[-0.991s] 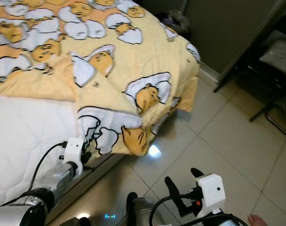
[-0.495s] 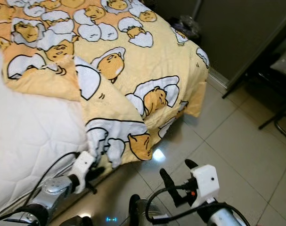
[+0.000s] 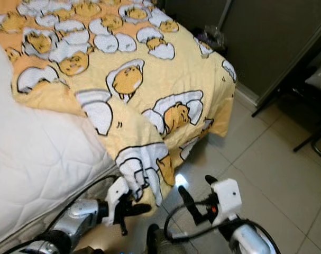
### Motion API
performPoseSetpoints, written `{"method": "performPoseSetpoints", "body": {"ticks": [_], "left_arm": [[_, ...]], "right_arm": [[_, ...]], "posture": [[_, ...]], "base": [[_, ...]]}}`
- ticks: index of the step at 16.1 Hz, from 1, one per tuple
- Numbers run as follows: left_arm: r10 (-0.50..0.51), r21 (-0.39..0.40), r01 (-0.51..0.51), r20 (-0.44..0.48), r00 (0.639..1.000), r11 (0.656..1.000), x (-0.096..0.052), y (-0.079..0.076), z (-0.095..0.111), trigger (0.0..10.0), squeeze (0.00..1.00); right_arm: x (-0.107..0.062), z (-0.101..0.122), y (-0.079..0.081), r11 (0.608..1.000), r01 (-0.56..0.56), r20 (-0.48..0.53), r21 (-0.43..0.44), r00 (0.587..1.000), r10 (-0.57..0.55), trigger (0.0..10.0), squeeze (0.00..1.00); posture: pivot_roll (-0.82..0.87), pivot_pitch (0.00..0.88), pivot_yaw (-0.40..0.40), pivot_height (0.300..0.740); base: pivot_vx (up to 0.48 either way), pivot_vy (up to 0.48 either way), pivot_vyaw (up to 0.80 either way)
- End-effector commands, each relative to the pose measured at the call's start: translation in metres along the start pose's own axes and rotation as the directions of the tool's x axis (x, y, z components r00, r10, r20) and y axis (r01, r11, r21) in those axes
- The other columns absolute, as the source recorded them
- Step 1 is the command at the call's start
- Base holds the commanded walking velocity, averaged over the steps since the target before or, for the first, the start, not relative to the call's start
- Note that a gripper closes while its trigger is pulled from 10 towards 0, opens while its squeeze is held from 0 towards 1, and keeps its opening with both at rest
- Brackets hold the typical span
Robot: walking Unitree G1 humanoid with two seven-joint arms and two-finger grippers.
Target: Clean up the room
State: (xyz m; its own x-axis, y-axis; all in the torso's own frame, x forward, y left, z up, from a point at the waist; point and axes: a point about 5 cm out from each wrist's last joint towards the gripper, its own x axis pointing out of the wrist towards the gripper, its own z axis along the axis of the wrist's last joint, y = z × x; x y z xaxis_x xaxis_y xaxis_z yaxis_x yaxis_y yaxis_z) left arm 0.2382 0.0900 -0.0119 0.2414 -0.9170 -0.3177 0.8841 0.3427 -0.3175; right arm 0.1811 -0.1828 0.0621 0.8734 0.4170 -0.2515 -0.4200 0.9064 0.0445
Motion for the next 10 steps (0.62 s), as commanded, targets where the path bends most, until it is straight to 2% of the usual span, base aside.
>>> {"method": "performPoseSetpoints", "body": {"ticks": [1, 4, 6, 8, 10], "left_arm": [[-0.052, 0.030, 0.050, 0.049, 0.997, 0.998, 0.008, 0.003, 0.021, 0.0, 0.00], [-0.207, 0.093, 0.201, 0.055, 0.977, 0.975, 0.009, 0.005, 0.048, 0.0, 0.00], [-0.256, 0.101, 0.251, 0.042, 0.966, 0.963, 0.004, 0.005, 0.052, 0.0, 0.00], [-0.245, 0.098, 0.239, 0.054, 0.968, 0.966, -0.003, 0.011, 0.057, 0.0, 0.00], [-0.153, 0.052, 0.148, 0.089, 0.984, 0.988, -0.010, 0.019, 0.056, 0.0, 0.00]], "right_arm": [[0.002, 0.000, -0.006, 1.000, 0.016, 0.013, -0.006, 1.000, -0.016, 10.0, 0.00], [0.017, 0.010, -0.020, 0.999, 0.046, 0.064, -0.017, 0.997, -0.045, 10.0, 0.00], [0.022, 0.011, -0.025, 0.999, 0.050, 0.075, -0.022, 0.996, -0.049, 10.0, 0.00], [0.031, 0.016, -0.033, 0.998, 0.068, 0.111, -0.010, 0.992, -0.066, 10.0, 0.00], [0.026, 0.024, -0.024, 0.998, -0.047, 0.128, 0.028, 0.991, 0.043, 10.0, 0.00]], "posture": [[-0.26, 0.028, -0.062, 0.740], [-0.24, 0.000, -0.038, 0.740], [-0.22, 0.000, -0.028, 0.740], [-0.20, 0.000, -0.016, 0.740], [-0.20, 0.000, -0.031, 0.740]], "base": [[0.000, 0.000, 0.00], [0.000, 0.000, 0.00], [0.000, 0.000, 0.00], [0.000, 0.000, 0.00], [0.000, 0.000, 0.00]]}}
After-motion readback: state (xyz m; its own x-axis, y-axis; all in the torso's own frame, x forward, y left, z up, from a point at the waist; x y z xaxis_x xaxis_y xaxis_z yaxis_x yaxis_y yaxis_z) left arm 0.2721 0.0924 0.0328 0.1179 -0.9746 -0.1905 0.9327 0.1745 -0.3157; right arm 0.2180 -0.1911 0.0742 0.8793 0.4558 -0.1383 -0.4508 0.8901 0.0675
